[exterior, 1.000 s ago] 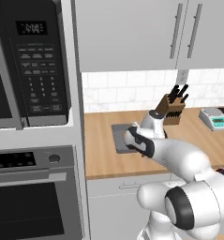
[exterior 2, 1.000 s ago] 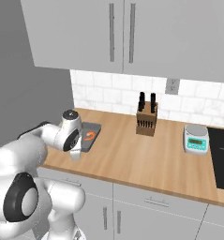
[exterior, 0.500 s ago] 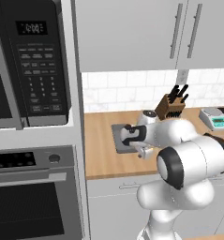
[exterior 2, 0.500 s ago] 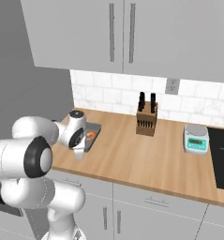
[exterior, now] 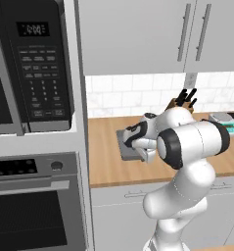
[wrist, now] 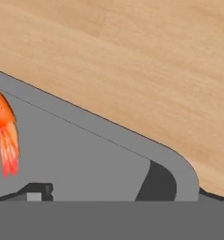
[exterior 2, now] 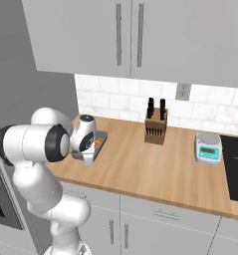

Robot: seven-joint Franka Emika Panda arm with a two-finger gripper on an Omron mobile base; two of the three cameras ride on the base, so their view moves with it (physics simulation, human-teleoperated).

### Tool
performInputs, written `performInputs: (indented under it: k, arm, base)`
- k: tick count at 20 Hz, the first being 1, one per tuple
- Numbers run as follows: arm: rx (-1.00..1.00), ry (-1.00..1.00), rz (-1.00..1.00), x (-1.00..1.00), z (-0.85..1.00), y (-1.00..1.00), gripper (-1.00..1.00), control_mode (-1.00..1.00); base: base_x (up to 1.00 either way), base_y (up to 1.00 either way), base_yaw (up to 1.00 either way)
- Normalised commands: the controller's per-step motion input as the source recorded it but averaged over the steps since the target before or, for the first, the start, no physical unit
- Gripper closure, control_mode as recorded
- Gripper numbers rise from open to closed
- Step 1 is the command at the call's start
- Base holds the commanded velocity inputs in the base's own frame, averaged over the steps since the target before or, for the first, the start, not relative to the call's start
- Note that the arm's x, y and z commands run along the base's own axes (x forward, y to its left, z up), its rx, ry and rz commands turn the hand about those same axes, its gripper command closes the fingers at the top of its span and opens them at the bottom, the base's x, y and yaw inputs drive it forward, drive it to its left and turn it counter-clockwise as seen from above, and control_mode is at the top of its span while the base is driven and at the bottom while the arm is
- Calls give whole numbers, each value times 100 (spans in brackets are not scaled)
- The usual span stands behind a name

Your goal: Take the meat container that has the shrimp and place it on the second highest rack of the freezer. Then take the vegetable container that has the eggplant and lemon wedge and place it on the highest rack of the freezer.

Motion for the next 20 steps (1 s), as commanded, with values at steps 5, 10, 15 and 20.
performInputs:
  k: [5,10,15,20]
  arm:
    - [0,1,0,4,-59,0,-100,-100]
    - [0,1,0,0,-53,4,-100,-100]
    - [0,1,0,0,-38,10,100,-100]
    - [0,0,0,-13,-6,0,100,-100]
  base:
    - [0,0,0]
    - [0,0,0]
    - [0,0,0]
    - [0,0,0]
